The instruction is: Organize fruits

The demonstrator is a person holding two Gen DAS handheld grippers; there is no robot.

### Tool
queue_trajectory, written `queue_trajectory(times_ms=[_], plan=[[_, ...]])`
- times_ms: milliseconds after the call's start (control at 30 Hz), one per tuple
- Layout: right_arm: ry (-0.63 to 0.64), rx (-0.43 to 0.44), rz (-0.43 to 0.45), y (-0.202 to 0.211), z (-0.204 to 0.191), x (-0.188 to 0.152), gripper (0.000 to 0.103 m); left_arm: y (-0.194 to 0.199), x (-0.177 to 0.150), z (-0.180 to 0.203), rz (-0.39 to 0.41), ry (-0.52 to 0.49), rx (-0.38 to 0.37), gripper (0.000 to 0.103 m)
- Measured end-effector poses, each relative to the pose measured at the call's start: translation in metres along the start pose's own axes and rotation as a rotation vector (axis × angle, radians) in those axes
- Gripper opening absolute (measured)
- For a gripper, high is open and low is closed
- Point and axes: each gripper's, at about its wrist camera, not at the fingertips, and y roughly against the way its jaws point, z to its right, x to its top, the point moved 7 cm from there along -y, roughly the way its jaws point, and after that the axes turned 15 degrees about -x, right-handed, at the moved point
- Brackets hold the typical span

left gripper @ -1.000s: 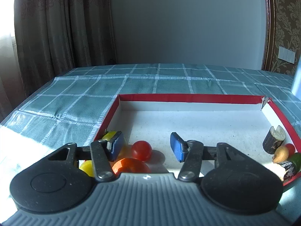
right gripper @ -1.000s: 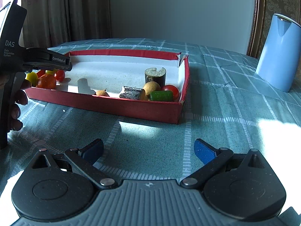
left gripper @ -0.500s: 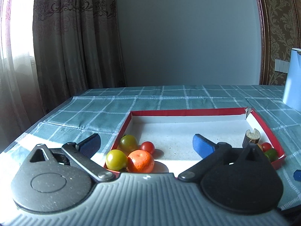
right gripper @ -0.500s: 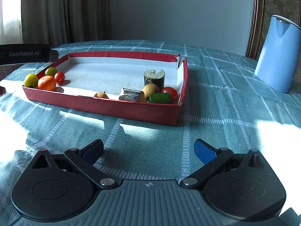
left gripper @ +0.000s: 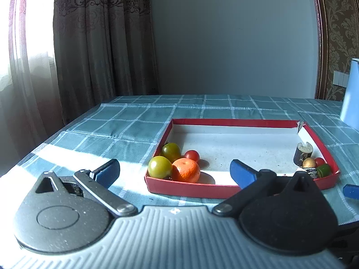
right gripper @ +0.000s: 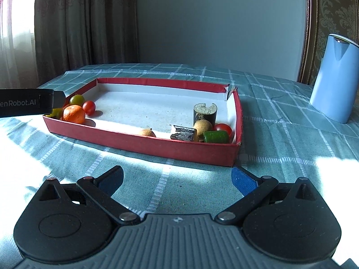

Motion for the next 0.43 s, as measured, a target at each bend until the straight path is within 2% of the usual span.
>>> queue_trajectory(times_ms=[200, 433], plan=[[0.007, 0.017, 0.019, 0.005, -0.011, 0.005, 0.103, 0.005, -0.005, -0.011, 0.0, 0.032, 0.005, 0.103], [0.009, 0.023, 0.016, 0.006, -0.017, 0.004, 0.103, 0.007, -0.009, -0.013, 0.003, 0.016, 0.017, 0.103]])
